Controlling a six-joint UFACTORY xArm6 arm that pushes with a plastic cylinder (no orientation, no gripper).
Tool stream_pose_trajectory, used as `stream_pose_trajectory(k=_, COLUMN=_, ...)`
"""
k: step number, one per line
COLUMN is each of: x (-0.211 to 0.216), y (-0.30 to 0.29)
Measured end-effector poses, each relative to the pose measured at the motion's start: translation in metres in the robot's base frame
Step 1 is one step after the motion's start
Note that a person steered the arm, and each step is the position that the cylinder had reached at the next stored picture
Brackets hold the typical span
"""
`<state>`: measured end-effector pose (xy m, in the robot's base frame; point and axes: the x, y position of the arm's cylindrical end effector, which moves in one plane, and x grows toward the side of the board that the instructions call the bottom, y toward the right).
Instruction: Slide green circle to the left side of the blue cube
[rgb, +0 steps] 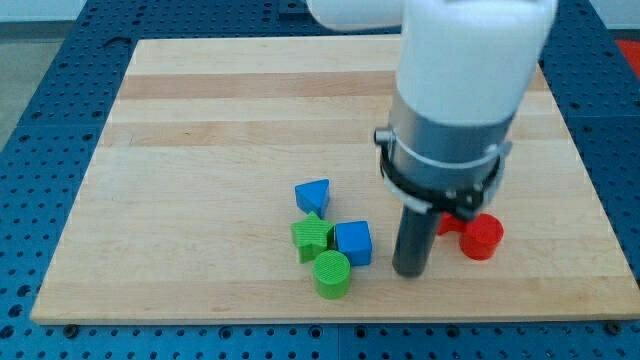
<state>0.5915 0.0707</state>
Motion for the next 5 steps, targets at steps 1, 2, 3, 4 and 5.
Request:
stream_pose_trajectory(k=1, x=0.027, y=-0.033)
stream_pose_trajectory(k=2, x=0.027, y=-0.033)
stream_pose_trajectory(k=3, x=0.027, y=-0.059)
stream_pose_trajectory(k=4, x=0.027, y=-0.076)
stream_pose_trajectory(k=5, x=0.02, y=-0.076)
